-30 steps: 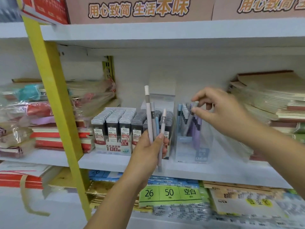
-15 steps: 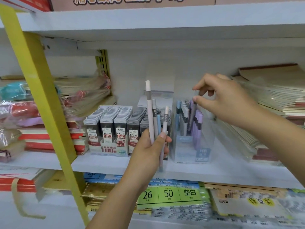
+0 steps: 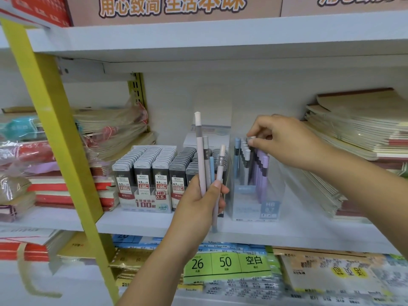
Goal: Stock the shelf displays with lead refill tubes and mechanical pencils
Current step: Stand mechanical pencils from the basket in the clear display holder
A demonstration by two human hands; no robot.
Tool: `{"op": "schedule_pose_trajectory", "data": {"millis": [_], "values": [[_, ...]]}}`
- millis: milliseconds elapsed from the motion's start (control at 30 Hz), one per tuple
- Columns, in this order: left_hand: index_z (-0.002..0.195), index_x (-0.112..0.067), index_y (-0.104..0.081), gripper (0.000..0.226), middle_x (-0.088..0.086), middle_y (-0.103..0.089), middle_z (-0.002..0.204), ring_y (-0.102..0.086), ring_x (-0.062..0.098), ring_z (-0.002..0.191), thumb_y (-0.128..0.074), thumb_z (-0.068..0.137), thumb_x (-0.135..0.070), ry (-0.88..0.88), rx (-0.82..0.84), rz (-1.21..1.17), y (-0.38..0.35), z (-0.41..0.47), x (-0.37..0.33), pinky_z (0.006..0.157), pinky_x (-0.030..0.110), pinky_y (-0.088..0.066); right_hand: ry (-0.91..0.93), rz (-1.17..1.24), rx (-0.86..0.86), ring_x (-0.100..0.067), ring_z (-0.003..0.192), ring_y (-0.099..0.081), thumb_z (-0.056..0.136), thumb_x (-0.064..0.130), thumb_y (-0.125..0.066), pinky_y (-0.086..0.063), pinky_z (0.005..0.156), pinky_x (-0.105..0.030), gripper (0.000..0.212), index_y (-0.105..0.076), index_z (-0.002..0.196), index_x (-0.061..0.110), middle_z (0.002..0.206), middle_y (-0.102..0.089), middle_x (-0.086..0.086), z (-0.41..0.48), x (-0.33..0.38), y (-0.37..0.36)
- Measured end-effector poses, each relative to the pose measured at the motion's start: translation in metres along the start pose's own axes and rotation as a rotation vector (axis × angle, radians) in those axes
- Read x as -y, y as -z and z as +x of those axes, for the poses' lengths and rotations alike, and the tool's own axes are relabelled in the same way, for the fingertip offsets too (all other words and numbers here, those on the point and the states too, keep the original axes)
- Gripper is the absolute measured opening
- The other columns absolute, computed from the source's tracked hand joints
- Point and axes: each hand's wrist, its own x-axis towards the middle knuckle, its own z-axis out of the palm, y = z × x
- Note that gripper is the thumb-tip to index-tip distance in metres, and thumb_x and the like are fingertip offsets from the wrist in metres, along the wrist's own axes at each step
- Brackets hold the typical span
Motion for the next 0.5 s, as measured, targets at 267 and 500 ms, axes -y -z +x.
{"op": "schedule_pose_trajectory", "data": {"millis": [267, 500], "values": [[0.11, -0.016, -0.061, 0.017, -0.017, -0.067, 0.071, -0.058, 0.0, 0.062, -0.048, 0.104, -0.026, 0.005, 0.012, -0.039, 0.0, 0.001, -0.002, 0.06, 0.012, -0.048, -0.027, 0.016, 0.013, -0.01, 0.089, -0.052, 0.084, 0.028, -0.071, -0.042, 0.074, -0.032, 0.011, -0.06, 0.082, 0.031, 0.083, -0.062, 0.012, 0.001, -0.002, -0.004], [0.105, -0.021, -0.063, 0.015, -0.014, -0.07, 0.08, -0.062, 0.002, 0.069, -0.05, 0.103, -0.029, 0.04, 0.0, -0.053, 0.0, -0.001, -0.006, 0.068, 0.021, -0.05, -0.201, -0.141, 0.191, -0.025, 0.113, -0.037, 0.099, 0.033, -0.047, -0.031, 0.089, -0.032, 0.024, -0.069, 0.11, 0.033, 0.103, -0.055, -0.002, 0.006, -0.011, -0.005]]}}
